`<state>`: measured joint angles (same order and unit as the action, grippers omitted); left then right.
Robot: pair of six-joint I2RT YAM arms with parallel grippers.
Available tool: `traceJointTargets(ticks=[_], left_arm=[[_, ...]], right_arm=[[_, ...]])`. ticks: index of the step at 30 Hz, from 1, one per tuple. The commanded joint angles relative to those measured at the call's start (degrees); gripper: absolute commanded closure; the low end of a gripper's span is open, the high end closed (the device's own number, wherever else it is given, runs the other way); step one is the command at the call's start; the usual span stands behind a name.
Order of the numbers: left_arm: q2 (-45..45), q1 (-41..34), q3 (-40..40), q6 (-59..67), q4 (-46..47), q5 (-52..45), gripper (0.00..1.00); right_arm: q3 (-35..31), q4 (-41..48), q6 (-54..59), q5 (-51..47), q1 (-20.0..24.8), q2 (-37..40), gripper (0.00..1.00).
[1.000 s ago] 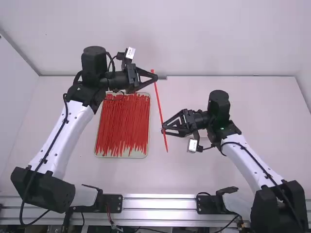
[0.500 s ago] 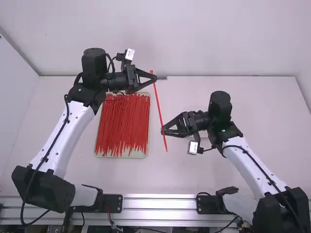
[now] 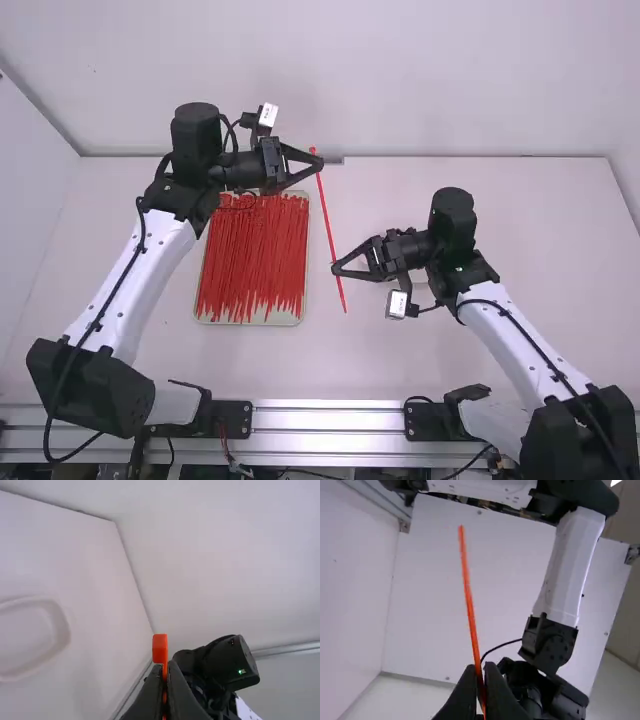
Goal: Fasten the cable tie
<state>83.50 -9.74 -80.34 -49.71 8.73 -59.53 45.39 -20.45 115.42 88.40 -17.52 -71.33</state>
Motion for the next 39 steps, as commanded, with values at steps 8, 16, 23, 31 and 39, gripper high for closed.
traceJointTargets(ticks=[8, 16, 23, 31, 39], left_arm=[[0.13, 0.31, 0.15, 0.87, -0.17, -0.90, 0.97], [0.13, 0.33, 0.17, 1.60, -0.68, -0.79, 0.98], [0.13, 0.35, 0.17, 1.55, -0.22, 1.09, 0.98], [0.13, 0.37, 0.17, 1.57, -0.20, 1.09, 0.98], [0.13, 0.35, 0.17, 1.57, -0.02, 1.07, 0.98]], right_arm=[[-0.44, -0.17, -4.50, 1.01, -0.15, 0.92, 1.00], [-0.44, -0.15, -7.21, 0.96, -0.17, 0.92, 1.00], [-0.46, 0.04, -5.46, 1.01, -1.68, 0.94, 0.98], [-0.46, -0.13, -5.49, 1.01, -2.36, 0.94, 0.98], [-0.46, -0.13, -5.68, 0.98, -2.32, 0.92, 1.00]])
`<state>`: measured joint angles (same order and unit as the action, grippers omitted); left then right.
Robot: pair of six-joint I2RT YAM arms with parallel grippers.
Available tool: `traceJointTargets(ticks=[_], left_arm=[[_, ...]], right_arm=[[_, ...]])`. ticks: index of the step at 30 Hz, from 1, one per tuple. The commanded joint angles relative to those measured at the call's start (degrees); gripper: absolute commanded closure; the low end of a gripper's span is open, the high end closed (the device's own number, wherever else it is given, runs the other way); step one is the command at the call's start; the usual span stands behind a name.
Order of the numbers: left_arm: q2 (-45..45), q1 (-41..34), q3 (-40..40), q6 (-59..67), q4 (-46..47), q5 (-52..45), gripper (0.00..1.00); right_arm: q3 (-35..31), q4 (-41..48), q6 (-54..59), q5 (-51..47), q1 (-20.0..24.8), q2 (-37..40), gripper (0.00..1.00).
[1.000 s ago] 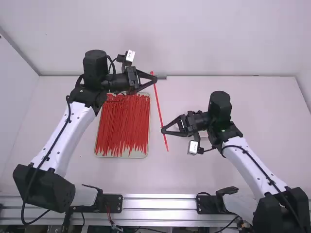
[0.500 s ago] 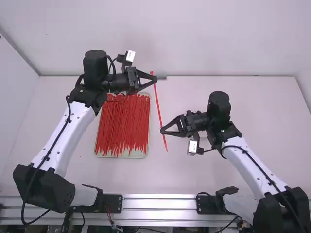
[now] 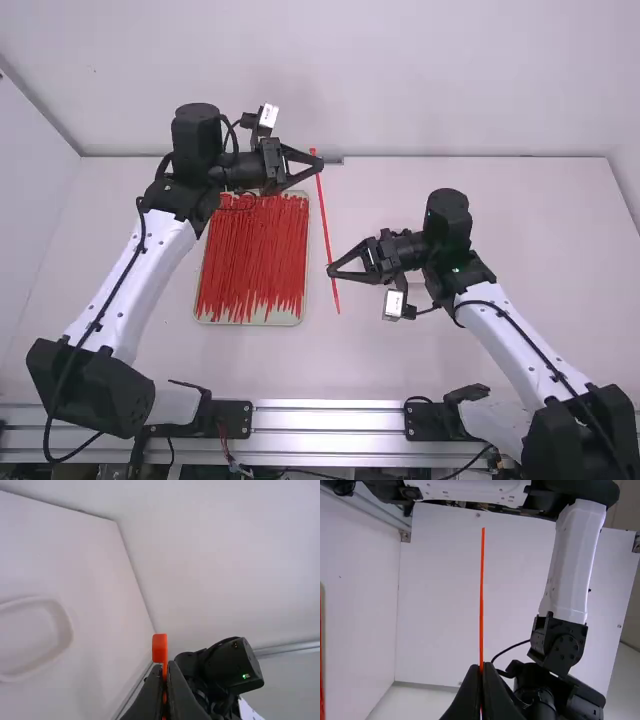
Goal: Fasten the cable tie
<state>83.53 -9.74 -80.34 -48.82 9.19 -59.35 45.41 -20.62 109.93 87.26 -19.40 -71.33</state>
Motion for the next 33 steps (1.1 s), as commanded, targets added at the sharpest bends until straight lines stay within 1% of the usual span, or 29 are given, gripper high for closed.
traceJointTargets(ticks=[1, 5, 10, 11, 12, 15, 16, 17, 20, 25, 28, 30, 33], left_arm=[[0.11, 0.35, 0.17, 0.74, -0.46, 0.94, 0.98], [0.11, 0.37, 0.17, 2.03, -0.48, 0.92, 0.98], [0.11, 0.37, 0.17, 12.39, -0.70, 0.92, 0.98], [0.11, 0.37, 0.17, 18.01, -0.11, 0.96, 0.98], [0.11, 0.37, 0.17, 19.63, 0.15, 0.98, 0.98], [0.11, 0.35, 0.17, 29.94, 1.44, 0.98, 0.98], [0.11, 0.35, 0.17, 30.40, 1.53, 0.98, 0.98], [0.11, 0.35, 0.17, 32.76, 2.10, 0.94, 0.98], [0.11, 0.35, 0.17, 35.89, 3.06, 0.92, 0.98], [0.11, 0.33, 0.17, 35.85, 2.73, 0.96, 0.98], [0.11, 0.35, 0.17, 35.82, 2.80, 2.01, 0.98], [0.11, 0.33, 0.17, 37.40, 2.71, 1.77, 0.98], [0.11, 0.31, 0.17, 38.40, 2.75, 1.84, 0.98]], right_arm=[[-0.48, 0.04, -0.20, 2.14, -0.42, 0.92, 1.00], [-0.48, 0.24, -1.03, 2.14, -0.37, 0.92, 1.00], [-0.46, 0.00, -13.09, 2.12, -0.35, 0.94, 1.00], [-0.46, 0.00, -19.52, 2.12, -0.37, 0.94, 1.00], [-0.46, 0.02, -21.73, 2.14, -0.39, 0.94, 1.00], [-0.44, -0.02, -38.23, 2.14, -0.44, 0.94, 1.00], [-0.44, -0.02, -38.97, 2.14, -0.42, 0.94, 1.00], [-0.46, 0.02, -43.67, 2.12, -0.48, 0.94, 1.00], [-0.46, -1.84, -52.28, 2.10, -0.35, 0.94, 1.00], [-0.44, -6.03, -62.79, 0.72, 0.72, 0.90, 1.00], [-0.46, -5.60, -62.73, 0.35, 0.72, 0.85, 1.00], [-0.50, -3.30, -59.01, 2.19, 0.70, 0.26, 1.00], [-0.50, -2.05, -57.33, 2.16, -0.13, -0.96, 1.00]])
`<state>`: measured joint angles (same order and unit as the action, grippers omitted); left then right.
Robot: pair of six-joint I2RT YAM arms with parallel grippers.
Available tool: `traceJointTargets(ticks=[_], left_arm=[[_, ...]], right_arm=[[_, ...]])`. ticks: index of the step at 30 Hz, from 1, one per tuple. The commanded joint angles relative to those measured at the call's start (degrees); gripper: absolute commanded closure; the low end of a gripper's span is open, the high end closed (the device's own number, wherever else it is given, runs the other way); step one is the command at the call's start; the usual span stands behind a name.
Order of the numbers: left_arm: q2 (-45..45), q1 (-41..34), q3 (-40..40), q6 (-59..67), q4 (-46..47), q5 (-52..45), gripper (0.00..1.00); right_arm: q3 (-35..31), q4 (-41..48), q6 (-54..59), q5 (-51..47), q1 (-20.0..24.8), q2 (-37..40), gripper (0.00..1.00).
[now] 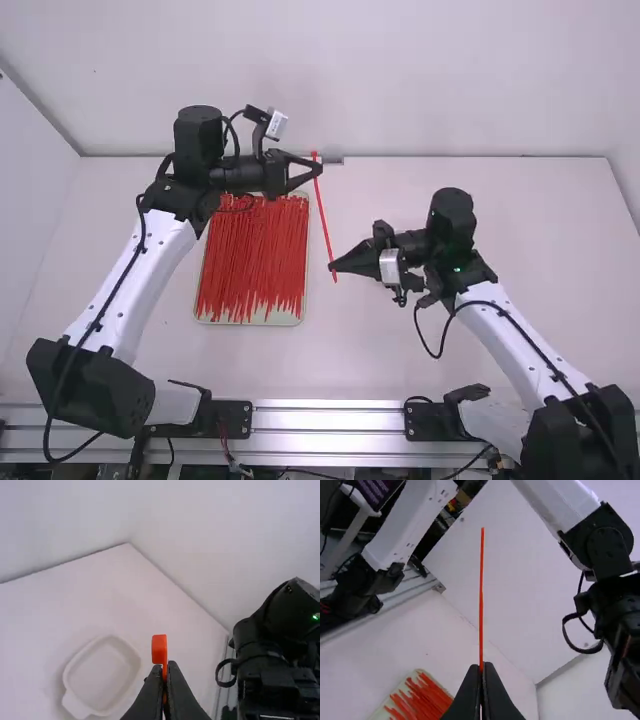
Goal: Fasten the cable tie
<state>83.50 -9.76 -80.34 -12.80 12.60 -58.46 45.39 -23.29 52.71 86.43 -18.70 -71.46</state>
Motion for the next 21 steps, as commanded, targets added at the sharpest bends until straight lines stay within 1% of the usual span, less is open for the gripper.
traceJointTargets(ticks=[1, 3, 5, 6, 7, 8, 10, 14, 17, 18, 19, 20, 21], left_arm=[[0.15, 0.33, 0.17, 2.40, -0.61, 0.94, 0.98], [0.15, 0.33, 0.17, 4.22, -0.79, 0.87, 0.98], [0.15, 0.35, 0.24, 9.53, -1.03, 0.92, 0.98], [0.15, 0.33, 0.26, 10.36, -1.05, 0.92, 0.98], [0.15, 0.33, 0.26, 12.33, -1.05, 0.90, 0.98], [0.15, 0.33, 0.26, 15.21, -1.05, 0.92, 0.98], [0.15, 0.33, 0.26, 18.99, -1.38, 0.90, 0.98], [0.15, 0.44, 0.26, 23.82, -4.13, 1.14, 0.98], [0.15, 0.33, 0.26, 23.89, -6.45, 1.60, 0.98], [0.15, 0.44, 0.26, 25.59, -7.37, 1.40, 0.98], [0.15, 0.39, 0.26, 30.08, -7.76, -0.04, 0.98], [0.15, 0.37, 0.26, 30.75, -7.76, -0.28, 0.98], [0.13, 0.35, 0.26, 34.91, -7.76, -1.86, 0.98]], right_arm=[[-0.42, 0.31, -0.33, 2.97, -1.27, -1.40, 1.00], [-0.42, -1.86, -3.74, 2.95, -1.75, -2.14, 1.00], [-0.42, -9.88, -16.11, 2.93, -1.90, -2.82, 1.00], [-0.39, -11.39, -18.25, 2.80, -1.81, -2.91, 1.00], [-0.35, -15.02, -23.69, 1.90, -1.64, -3.15, 1.00], [-0.26, -20.52, -32.13, 0.24, -1.44, -3.19, 1.00], [-0.24, -28.59, -45.94, -3.58, -1.57, -3.13, 1.00], [-0.26, -41.46, -70.14, -10.40, -2.01, -3.13, 1.00], [-0.26, -45.72, -81.61, -12.94, -1.09, -3.13, 1.00], [-0.26, -45.97, -85.11, -13.35, -0.61, -3.13, 1.00], [-0.26, -45.42, -88.17, -13.55, -0.07, -3.13, 1.00], [-0.26, -45.31, -88.59, -13.53, 0.00, -3.13, 1.00], [-0.26, -44.52, -90.86, -13.31, 0.52, -3.13, 1.00]])
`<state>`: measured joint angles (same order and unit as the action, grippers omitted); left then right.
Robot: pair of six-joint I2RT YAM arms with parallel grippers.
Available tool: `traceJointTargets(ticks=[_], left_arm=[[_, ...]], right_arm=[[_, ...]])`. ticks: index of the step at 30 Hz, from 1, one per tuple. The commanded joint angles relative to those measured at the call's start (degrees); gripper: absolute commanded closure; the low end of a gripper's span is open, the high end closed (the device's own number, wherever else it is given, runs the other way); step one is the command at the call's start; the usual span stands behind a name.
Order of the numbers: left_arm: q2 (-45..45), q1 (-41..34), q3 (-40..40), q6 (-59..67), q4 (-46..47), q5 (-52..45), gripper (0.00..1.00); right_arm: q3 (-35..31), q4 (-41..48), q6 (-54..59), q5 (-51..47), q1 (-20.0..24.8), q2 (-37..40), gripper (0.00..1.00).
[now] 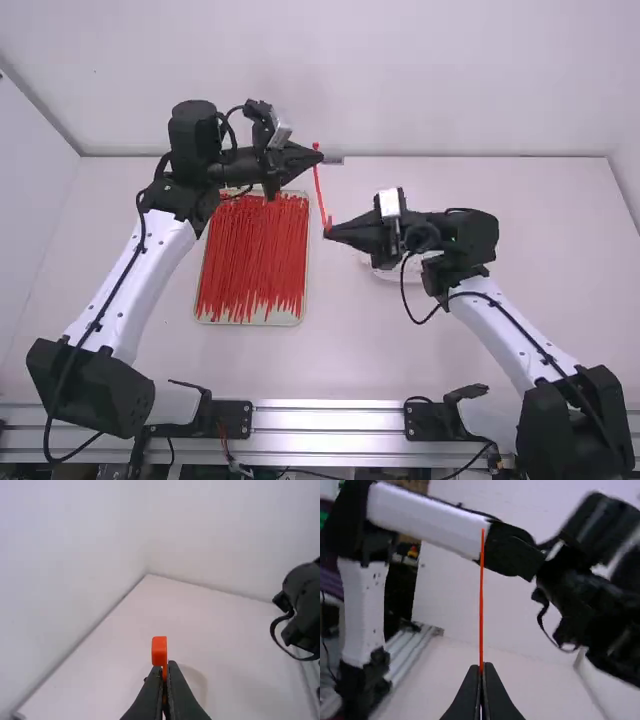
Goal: Fasten the cable tie
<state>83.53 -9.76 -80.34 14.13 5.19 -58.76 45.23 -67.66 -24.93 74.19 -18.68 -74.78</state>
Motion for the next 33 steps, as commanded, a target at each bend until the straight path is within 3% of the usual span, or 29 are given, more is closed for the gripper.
traceJointTargets(ticks=[1, 11, 17, 23, 33], left_arm=[[0.11, 0.39, 0.26, 11.63, -0.33, -3.17, 0.98], [0.11, 0.33, 1.66, 29.62, -0.42, -12.13, 0.98], [0.11, 0.33, 4.26, 35.93, -1.77, -12.35, 0.98], [0.11, 0.42, 7.34, 36.81, -8.94, -15.93, 0.98], [0.11, 0.39, 11.15, 36.70, -19.32, -16.92, 0.98]], right_arm=[[-0.11, 1.44, -14.69, -0.74, 0.96, 0.20, 1.00], [-0.33, 22.05, -4.83, -2.58, 1.16, 0.20, 1.00], [-0.31, 23.10, -3.96, -5.16, -0.70, 0.20, 1.00], [-0.33, 25.77, -3.13, -7.85, -2.40, 0.20, 1.00], [-0.33, 28.09, -3.76, -8.26, -1.95, 0.20, 1.00]])
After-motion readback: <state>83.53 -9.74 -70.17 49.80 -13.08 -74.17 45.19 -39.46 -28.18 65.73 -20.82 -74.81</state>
